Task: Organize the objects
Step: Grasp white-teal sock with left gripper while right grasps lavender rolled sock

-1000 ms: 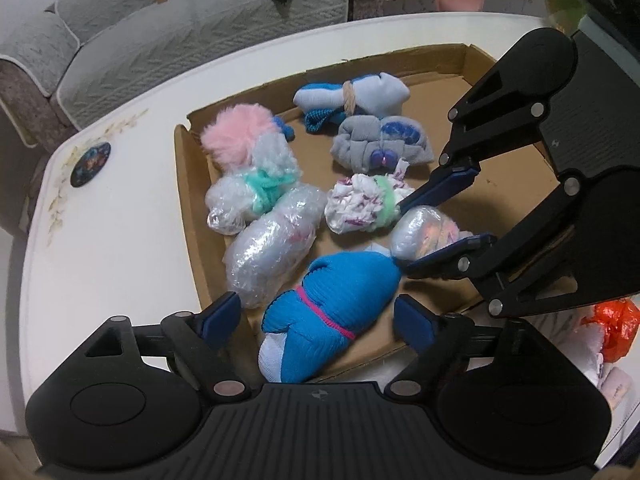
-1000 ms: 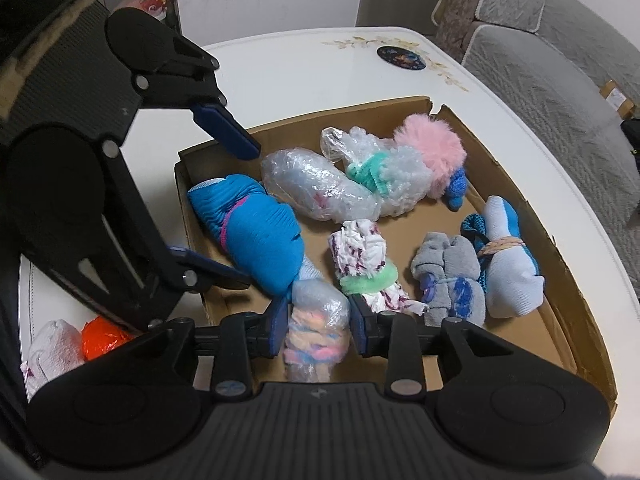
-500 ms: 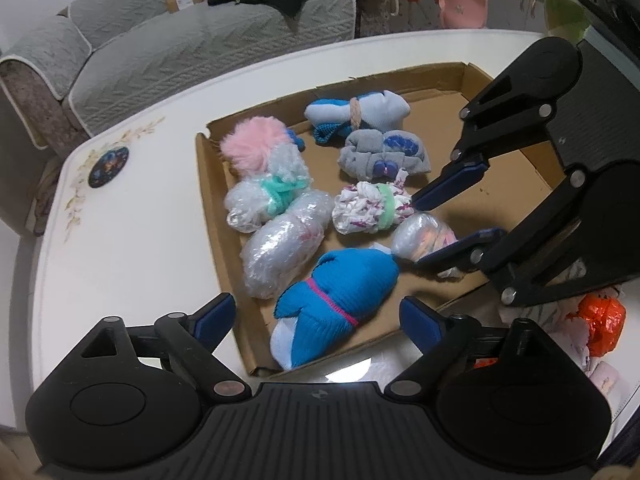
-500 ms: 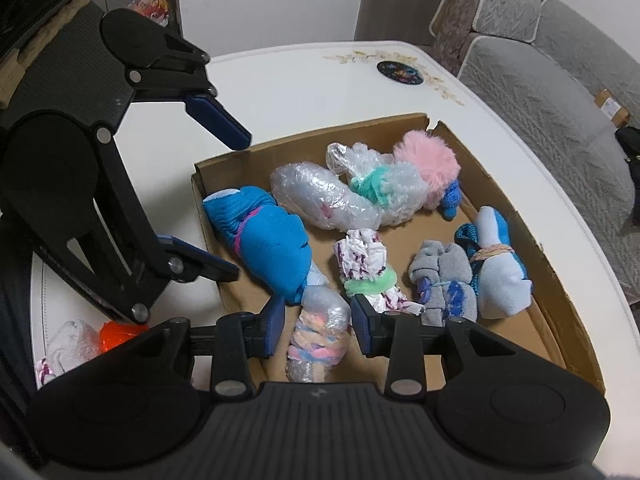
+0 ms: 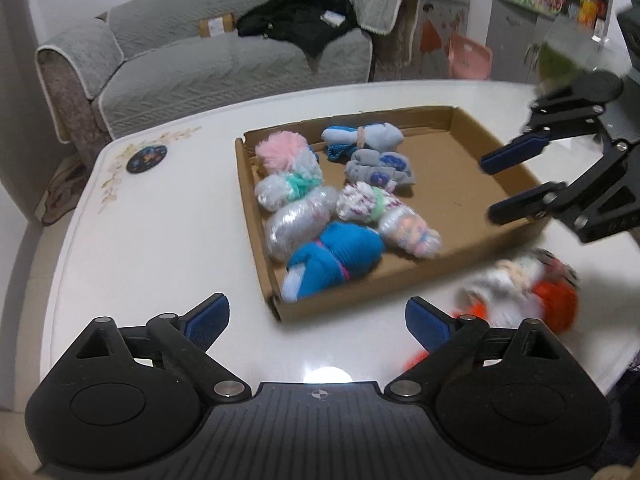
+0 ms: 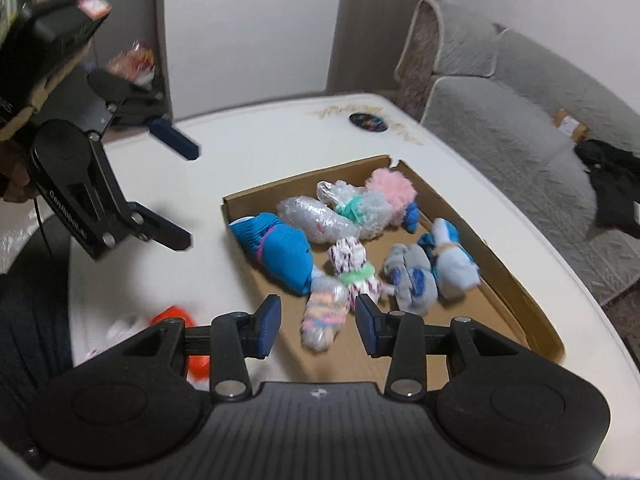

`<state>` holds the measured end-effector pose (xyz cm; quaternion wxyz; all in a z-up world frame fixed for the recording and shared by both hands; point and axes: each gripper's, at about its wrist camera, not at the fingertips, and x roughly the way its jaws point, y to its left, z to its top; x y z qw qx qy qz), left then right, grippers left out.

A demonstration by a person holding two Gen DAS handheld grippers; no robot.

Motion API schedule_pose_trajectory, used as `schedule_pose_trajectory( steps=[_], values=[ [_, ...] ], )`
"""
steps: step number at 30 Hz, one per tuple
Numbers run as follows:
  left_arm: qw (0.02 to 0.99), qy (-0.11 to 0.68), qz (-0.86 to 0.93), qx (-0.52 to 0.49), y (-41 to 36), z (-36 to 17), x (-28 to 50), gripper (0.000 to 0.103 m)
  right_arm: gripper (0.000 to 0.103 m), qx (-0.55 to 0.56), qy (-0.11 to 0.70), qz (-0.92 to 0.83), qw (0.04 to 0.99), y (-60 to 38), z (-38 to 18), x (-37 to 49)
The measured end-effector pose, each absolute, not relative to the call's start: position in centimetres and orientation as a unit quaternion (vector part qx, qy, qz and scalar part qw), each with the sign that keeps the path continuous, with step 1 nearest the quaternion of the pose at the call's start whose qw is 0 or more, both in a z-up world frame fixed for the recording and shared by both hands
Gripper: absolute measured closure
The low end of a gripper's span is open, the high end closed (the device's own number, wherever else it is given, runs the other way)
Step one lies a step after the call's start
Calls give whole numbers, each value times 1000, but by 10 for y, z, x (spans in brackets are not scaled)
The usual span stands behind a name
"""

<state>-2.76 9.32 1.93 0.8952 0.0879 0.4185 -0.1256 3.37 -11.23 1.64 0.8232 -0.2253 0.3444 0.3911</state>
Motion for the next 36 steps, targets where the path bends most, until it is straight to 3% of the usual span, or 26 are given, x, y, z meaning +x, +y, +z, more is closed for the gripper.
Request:
schedule_pose_trajectory(
  steps=[5,11,28,33,36],
  values=[
    [905,391,-159,53,92,13,-88,5,62,-188,328,380,844,-153,11,-25],
    [884,421,-201,27,65,-22,-131,5,58,-185,331,421,824,-159,-19,-87],
    [876,436,-202,-32,34,-61,-133,10,57,-225,351,459,784,-130,-63,-65],
    [882,427,-198,-33,30,-62,-133,21,60,-224,359,464,778,-133,-69,-67],
    [886,421,-191,-27,30,-62,-133,32,65,-220,365,466,775,-134,-72,-70]
  ],
)
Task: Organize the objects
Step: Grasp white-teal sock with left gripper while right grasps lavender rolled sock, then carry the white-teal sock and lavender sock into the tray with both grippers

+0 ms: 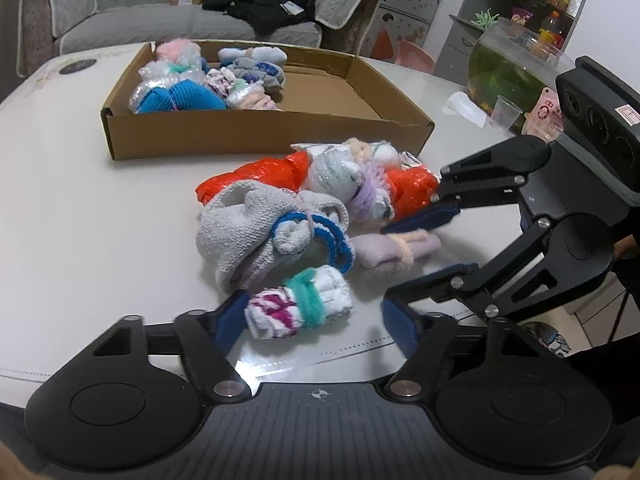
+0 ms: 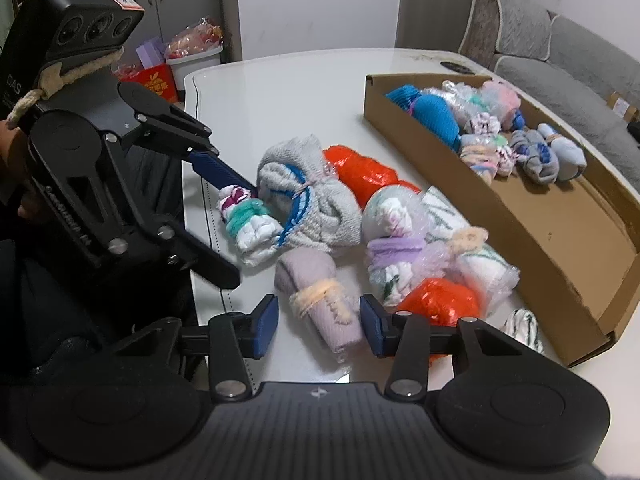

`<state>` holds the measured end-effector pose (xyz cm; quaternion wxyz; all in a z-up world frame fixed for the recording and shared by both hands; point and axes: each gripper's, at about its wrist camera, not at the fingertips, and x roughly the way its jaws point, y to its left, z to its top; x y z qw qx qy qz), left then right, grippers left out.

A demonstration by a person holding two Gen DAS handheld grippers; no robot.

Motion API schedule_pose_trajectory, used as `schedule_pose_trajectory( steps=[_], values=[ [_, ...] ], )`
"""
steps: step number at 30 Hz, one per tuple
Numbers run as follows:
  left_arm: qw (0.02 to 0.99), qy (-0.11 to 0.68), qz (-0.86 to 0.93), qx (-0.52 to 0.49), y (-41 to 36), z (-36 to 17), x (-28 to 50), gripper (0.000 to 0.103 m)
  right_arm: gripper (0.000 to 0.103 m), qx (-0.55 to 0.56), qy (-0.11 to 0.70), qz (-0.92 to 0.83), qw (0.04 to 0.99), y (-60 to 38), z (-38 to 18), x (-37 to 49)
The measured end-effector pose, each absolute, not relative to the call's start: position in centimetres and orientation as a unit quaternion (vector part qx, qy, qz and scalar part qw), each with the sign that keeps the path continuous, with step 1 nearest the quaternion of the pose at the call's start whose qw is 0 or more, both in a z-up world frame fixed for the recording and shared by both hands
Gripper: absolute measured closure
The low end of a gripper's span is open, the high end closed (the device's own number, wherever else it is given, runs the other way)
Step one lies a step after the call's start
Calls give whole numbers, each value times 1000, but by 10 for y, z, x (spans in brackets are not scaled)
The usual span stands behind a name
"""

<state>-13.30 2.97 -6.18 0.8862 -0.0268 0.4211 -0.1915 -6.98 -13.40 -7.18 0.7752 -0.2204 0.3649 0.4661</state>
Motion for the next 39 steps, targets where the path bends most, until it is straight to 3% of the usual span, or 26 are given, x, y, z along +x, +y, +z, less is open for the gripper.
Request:
schedule_pose_trajectory(
  steps=[4,17,26,39],
  values=[
    [887,421,-188,-34,35,-62,-134,59,78,-206,369,471,774,-137,-70,-72],
    [883,425,-197,-39,47,-57,-147,61,79,-172,365,464,789,-152,-55,-76],
    [902,384,-195,-32,64,-7,-153,61,79,-166,332,444,816,-175,-11,-69],
    [921,319,-216,56,12,97,-26,61,79,-199,264,368,869,-202,67,10]
  ],
)
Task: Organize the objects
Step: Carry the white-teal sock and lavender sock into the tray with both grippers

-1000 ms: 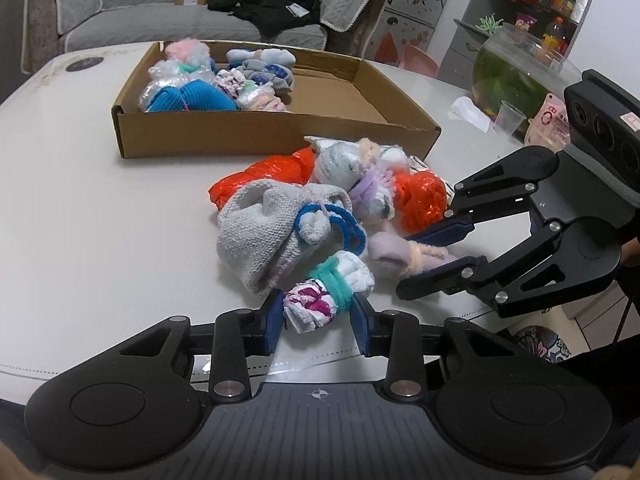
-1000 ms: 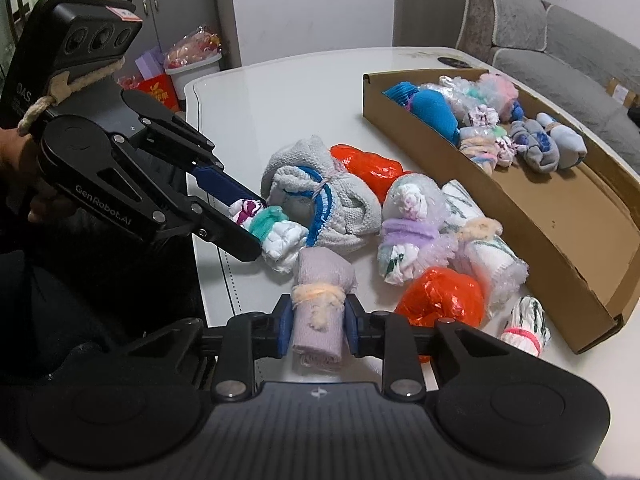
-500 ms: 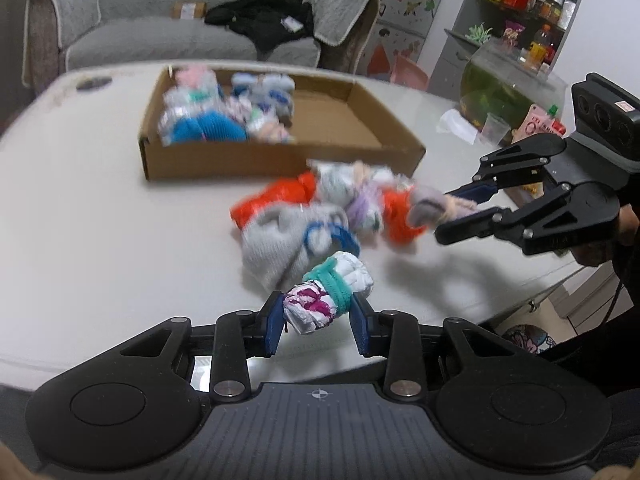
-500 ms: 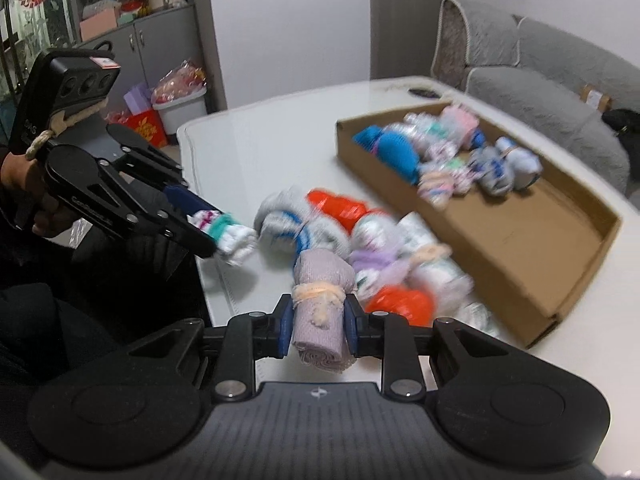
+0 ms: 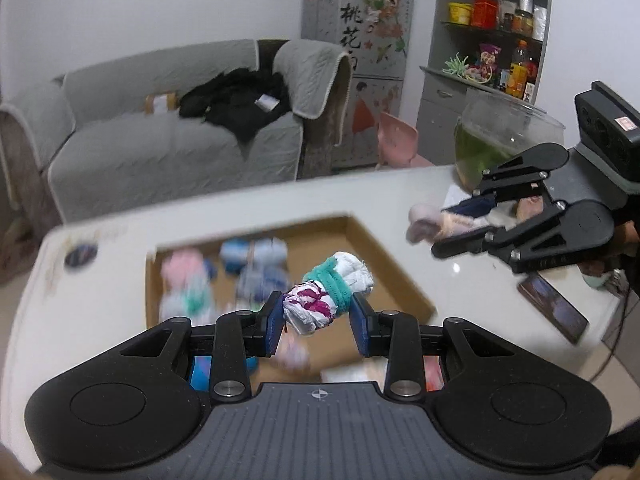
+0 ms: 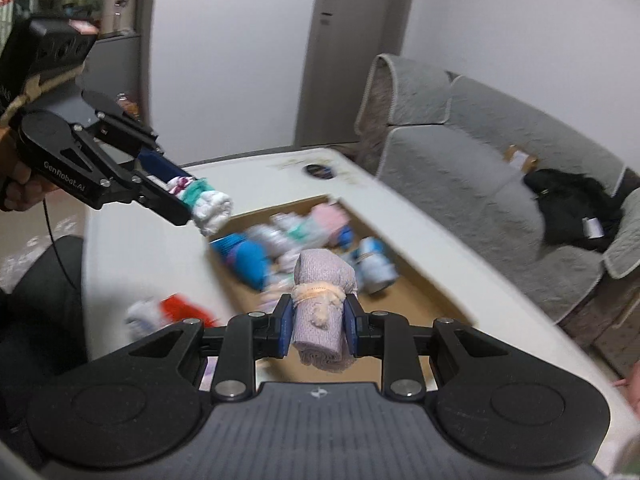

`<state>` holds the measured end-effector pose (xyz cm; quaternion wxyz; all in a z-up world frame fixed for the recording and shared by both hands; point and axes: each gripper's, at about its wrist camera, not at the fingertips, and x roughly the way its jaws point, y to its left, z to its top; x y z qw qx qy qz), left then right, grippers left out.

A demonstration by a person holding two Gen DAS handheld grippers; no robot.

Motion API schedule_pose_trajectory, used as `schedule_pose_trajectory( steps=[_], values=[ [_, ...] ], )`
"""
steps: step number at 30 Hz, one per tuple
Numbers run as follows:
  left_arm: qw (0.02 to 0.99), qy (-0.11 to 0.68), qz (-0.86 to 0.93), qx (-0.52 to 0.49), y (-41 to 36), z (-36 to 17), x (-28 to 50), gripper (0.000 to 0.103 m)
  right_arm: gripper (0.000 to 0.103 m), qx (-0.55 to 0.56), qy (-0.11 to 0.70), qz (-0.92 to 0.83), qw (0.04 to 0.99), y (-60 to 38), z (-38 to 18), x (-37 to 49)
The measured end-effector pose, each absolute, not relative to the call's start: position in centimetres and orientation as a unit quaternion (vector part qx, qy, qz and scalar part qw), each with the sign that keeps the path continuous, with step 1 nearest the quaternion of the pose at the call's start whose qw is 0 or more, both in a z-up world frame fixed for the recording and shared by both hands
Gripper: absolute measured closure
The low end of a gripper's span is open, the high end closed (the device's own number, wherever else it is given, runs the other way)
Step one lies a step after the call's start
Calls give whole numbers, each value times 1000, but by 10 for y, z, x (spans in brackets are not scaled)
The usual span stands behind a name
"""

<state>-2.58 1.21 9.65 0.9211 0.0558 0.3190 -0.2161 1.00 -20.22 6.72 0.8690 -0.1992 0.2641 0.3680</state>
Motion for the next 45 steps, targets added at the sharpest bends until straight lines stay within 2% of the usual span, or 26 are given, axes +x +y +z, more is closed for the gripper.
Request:
schedule_pose_trajectory(
  steps=[6,17,22,31,45],
  values=[
    [918,322,-218,75,-42,97,58,61,79,-187,275,338,881,-210,68,69],
    [896,389,-203,60,-77,-2,166,61,79,-195,343,293,871,-208,2,149],
    [895,395,-188,89,-70,-27,177,61,79,-204,362,297,860,-201,-14,166],
    [891,383,-173,170,-66,-43,174,61,79,-231,387,301,840,-187,-36,187],
    [879,408,-178,170,-70,-57,185,60,78,-224,423,294,827,-191,-54,194]
  ],
)
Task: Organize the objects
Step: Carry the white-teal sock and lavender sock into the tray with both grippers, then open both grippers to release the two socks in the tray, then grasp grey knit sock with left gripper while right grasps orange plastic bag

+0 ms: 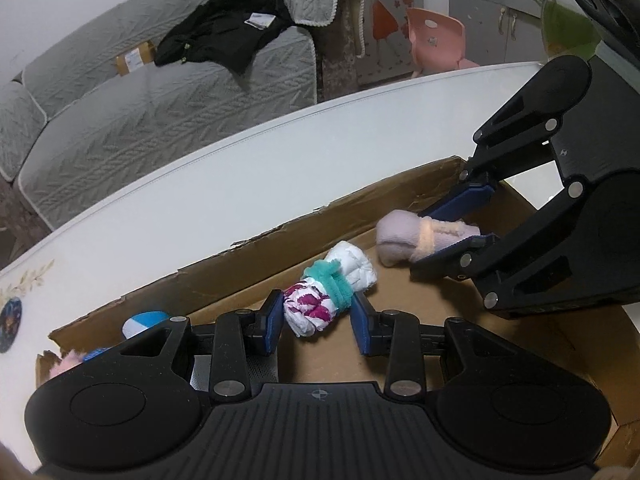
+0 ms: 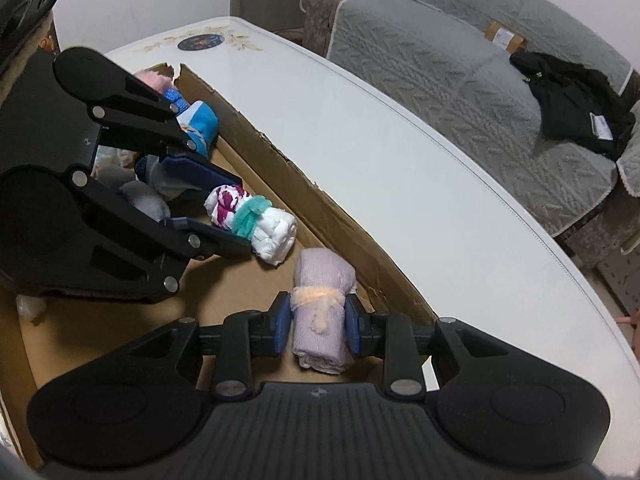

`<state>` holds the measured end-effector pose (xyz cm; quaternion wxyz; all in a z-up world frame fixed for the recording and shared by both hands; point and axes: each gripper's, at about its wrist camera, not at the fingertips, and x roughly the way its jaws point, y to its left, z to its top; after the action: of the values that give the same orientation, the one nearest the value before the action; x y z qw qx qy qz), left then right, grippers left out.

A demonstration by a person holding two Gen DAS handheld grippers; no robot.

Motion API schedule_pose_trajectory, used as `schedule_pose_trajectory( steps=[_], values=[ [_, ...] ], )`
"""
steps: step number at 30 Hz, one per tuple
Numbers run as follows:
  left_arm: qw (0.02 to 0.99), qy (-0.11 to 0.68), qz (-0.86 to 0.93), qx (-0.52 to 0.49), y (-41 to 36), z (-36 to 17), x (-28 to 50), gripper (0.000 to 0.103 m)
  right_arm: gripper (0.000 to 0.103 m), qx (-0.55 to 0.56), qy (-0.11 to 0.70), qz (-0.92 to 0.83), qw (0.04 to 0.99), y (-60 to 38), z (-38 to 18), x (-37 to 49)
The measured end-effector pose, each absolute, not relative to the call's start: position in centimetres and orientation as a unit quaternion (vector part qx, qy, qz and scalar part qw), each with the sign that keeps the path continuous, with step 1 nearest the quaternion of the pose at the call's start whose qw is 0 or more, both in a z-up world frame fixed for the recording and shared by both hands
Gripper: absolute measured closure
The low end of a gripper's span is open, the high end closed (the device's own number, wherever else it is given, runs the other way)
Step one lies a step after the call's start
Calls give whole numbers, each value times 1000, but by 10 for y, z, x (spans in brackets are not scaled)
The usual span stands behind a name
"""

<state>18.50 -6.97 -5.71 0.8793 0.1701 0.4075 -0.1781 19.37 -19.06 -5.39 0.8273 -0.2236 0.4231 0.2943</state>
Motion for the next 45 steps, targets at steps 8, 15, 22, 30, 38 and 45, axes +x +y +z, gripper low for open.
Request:
schedule_pose_trajectory(
  steps=[8,15,22,30,38,45],
  values=[
    [877,412,-178,174,-74,-55,185,52,74,-222,429,289,826,-186,-52,191],
    [874,419,-173,177,-76,-54,183,47,72,-221,440,281,824,-187,-52,195],
    [872,422,-173,180,-77,-52,184,41,72,-225,443,277,823,-187,-51,196],
    [869,425,-173,186,-78,-49,180,32,68,-228,442,272,824,-189,-48,196],
    [878,406,-176,182,-71,-19,161,22,63,-231,418,270,836,-195,-23,174],
    [897,369,-174,171,-44,19,112,17,55,-230,381,267,855,-201,7,121]
  ],
)
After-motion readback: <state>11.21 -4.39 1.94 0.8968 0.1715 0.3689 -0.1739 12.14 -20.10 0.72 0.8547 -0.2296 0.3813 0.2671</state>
